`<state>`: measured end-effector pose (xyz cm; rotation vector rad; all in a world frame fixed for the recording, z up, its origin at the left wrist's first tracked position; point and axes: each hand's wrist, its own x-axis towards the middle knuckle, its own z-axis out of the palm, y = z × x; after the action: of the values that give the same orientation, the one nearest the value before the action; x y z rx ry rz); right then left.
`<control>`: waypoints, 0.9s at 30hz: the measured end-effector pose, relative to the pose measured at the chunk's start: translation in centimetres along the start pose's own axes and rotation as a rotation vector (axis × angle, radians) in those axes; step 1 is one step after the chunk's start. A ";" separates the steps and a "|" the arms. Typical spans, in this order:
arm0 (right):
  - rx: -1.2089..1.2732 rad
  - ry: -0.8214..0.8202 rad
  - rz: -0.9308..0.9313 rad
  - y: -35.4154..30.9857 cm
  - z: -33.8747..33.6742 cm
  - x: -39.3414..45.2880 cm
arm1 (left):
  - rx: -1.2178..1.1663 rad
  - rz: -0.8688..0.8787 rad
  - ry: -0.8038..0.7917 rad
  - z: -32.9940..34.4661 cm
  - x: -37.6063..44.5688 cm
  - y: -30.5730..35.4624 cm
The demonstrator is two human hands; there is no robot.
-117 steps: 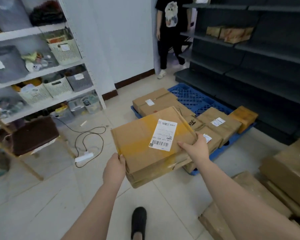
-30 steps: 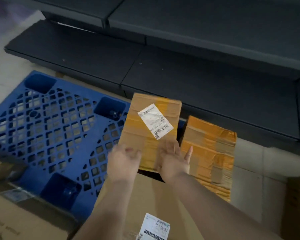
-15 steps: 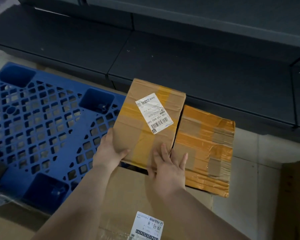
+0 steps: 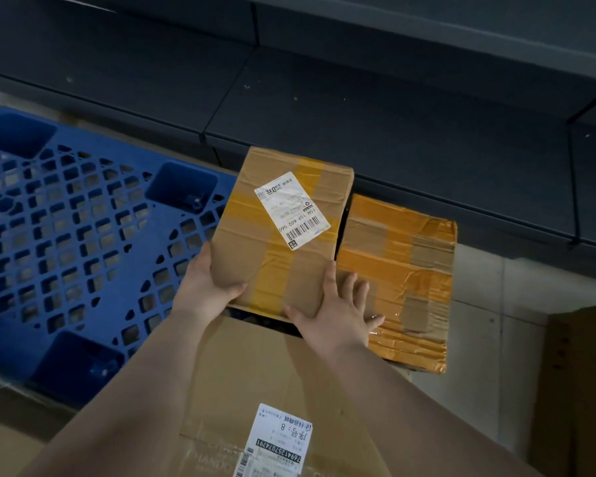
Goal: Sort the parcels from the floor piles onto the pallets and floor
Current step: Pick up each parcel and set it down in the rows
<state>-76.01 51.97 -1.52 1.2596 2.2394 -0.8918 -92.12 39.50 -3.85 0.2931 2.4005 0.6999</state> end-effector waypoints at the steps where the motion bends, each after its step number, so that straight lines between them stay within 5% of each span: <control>1: -0.009 -0.009 -0.007 0.3 -0.2 -0.1 | 0.005 -0.006 0.000 0.1 -0.5 0.2; 12: 0.133 0.041 -0.133 0.6 -6.9 -10.4 | 0.201 0.092 0.170 -6.2 -15.1 4.0; 19: 0.213 0.028 -0.055 -0.1 -10.7 -30.6 | 0.231 0.151 0.048 -13.9 -33.6 7.8; 27: 0.375 0.225 0.046 -0.3 -10.6 -55.0 | 0.201 0.267 -0.060 -22.3 -53.2 2.4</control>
<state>-49.15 26.56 40.61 1.6421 2.2673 -1.2505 -63.87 12.98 38.94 0.7178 2.4005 0.5552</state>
